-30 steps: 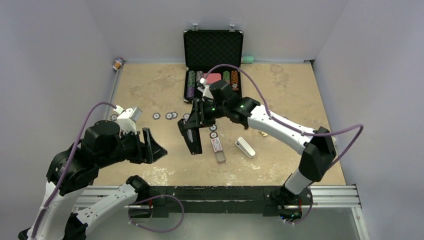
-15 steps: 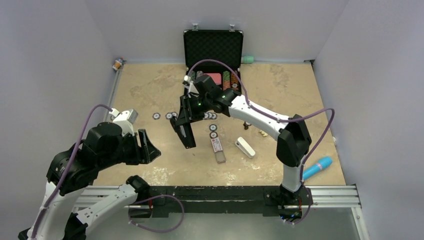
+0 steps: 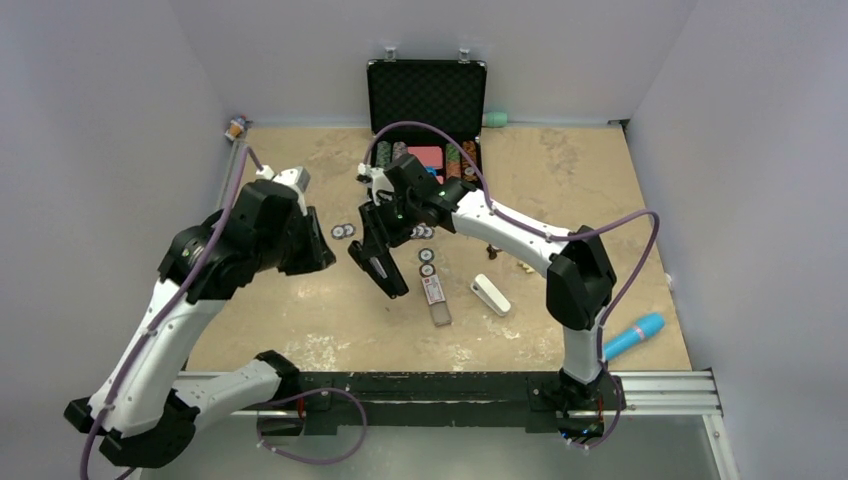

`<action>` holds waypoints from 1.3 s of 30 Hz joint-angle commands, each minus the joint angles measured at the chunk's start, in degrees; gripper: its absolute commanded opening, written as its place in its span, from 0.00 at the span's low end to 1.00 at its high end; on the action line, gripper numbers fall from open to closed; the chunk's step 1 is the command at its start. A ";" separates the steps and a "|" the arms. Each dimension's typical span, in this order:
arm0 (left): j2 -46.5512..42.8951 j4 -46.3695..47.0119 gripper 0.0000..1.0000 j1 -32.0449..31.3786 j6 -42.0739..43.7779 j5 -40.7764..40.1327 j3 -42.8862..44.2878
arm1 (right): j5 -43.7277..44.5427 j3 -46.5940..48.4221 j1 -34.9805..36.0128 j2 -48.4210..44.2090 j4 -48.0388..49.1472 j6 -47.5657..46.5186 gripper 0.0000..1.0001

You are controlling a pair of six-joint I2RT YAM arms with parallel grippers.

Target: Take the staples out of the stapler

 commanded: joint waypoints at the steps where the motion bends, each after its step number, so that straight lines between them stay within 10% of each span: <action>1: 4.33 6.91 0.25 2.50 1.31 3.60 2.15 | -2.28 -0.11 0.09 -5.31 1.21 -3.01 0.00; 15: 11.79 18.23 0.00 7.17 -1.17 7.78 -2.06 | -5.17 -3.81 0.07 -8.08 3.70 -2.30 0.00; 39: 16.22 32.39 0.00 9.62 -11.05 11.00 -15.09 | 1.23 -1.13 -1.15 -5.89 -1.45 -1.55 0.00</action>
